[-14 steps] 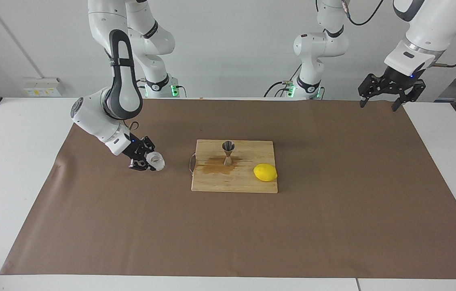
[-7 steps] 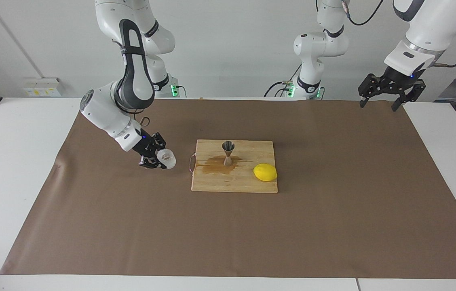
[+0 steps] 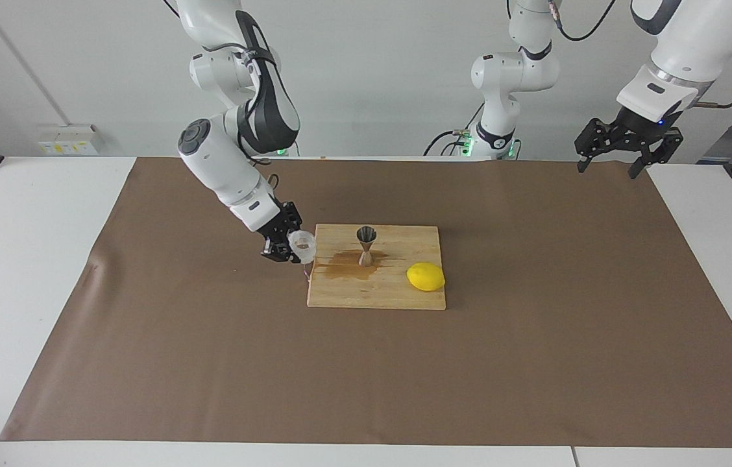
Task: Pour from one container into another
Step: 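Lift the white cup with the right gripper and carry it toward the jigger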
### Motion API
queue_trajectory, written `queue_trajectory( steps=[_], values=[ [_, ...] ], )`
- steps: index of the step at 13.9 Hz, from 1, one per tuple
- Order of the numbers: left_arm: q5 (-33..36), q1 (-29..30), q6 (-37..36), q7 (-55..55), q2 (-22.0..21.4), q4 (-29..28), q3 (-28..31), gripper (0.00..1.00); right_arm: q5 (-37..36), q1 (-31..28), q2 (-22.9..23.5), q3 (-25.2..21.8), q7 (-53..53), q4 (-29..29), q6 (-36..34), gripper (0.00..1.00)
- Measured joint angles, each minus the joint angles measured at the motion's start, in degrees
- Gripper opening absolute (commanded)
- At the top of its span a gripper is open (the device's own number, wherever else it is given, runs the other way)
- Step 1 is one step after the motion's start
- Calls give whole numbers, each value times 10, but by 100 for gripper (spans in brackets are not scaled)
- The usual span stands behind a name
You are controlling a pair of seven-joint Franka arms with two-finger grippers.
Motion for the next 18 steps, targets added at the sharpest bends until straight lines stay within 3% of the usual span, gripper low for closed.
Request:
queue_trajectory(
  steps=[4, 18],
  values=[
    [0, 0, 0, 0, 0, 0, 0, 100, -85, 41, 3, 0, 81, 36, -25, 37],
    [0, 0, 1, 0, 0, 0, 0, 100, -274, 122, 42, 0, 145, 103, -86, 37]
  ],
)
